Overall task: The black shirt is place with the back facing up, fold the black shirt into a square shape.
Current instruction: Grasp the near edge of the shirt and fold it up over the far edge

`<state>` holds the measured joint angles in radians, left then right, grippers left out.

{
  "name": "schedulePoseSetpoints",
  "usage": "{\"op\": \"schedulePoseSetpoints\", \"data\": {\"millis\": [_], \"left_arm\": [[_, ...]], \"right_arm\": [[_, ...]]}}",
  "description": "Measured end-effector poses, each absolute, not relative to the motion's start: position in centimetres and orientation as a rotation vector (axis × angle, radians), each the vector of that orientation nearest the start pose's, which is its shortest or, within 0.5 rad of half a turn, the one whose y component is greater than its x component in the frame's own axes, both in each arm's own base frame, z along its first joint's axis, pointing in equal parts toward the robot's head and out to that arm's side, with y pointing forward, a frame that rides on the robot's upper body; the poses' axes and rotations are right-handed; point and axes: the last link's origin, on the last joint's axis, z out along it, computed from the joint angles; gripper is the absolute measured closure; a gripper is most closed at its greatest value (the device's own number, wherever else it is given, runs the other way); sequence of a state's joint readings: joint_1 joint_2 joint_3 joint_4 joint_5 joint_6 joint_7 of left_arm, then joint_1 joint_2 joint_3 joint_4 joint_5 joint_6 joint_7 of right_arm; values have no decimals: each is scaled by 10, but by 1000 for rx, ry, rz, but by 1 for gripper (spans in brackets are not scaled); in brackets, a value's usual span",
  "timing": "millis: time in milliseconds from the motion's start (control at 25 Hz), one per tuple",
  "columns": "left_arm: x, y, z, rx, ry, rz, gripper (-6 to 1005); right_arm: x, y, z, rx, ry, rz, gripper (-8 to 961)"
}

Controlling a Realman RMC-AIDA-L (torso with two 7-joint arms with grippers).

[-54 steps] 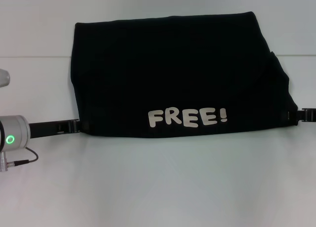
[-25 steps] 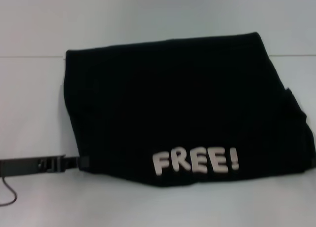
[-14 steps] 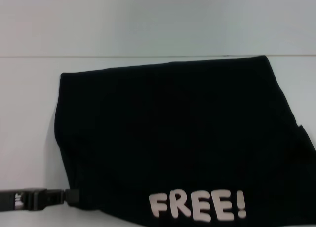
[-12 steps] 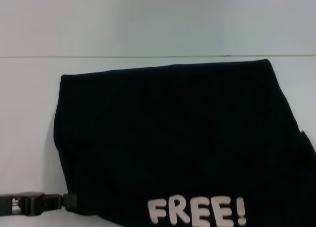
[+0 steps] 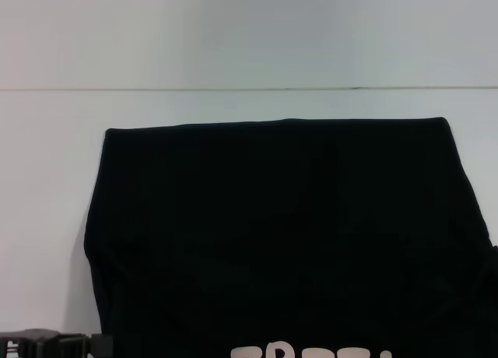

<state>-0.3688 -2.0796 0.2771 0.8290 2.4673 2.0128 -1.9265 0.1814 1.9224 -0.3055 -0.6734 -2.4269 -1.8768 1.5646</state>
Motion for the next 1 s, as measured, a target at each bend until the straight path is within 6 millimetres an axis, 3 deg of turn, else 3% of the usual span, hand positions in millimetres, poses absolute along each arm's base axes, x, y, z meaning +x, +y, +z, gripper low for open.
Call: {"op": "schedulePoseSetpoints", "data": {"millis": [120,320,720,1000], "left_arm": [[-325,229,47,-2556,-1714,-660,996],[-314,255,52,-2569,-1673,-666,996],[-285,339,61,-2486,-1567,-673,995],[-281,386,56,-2299,-1520,-622,995]], "right_arm": [[398,172,82,-2479,1441,493,919],[387,202,86,-2502,1350,519,913],[347,289,112,-2502,1150,570,902],[333,349,108,-2368,1151,498,894]]}}
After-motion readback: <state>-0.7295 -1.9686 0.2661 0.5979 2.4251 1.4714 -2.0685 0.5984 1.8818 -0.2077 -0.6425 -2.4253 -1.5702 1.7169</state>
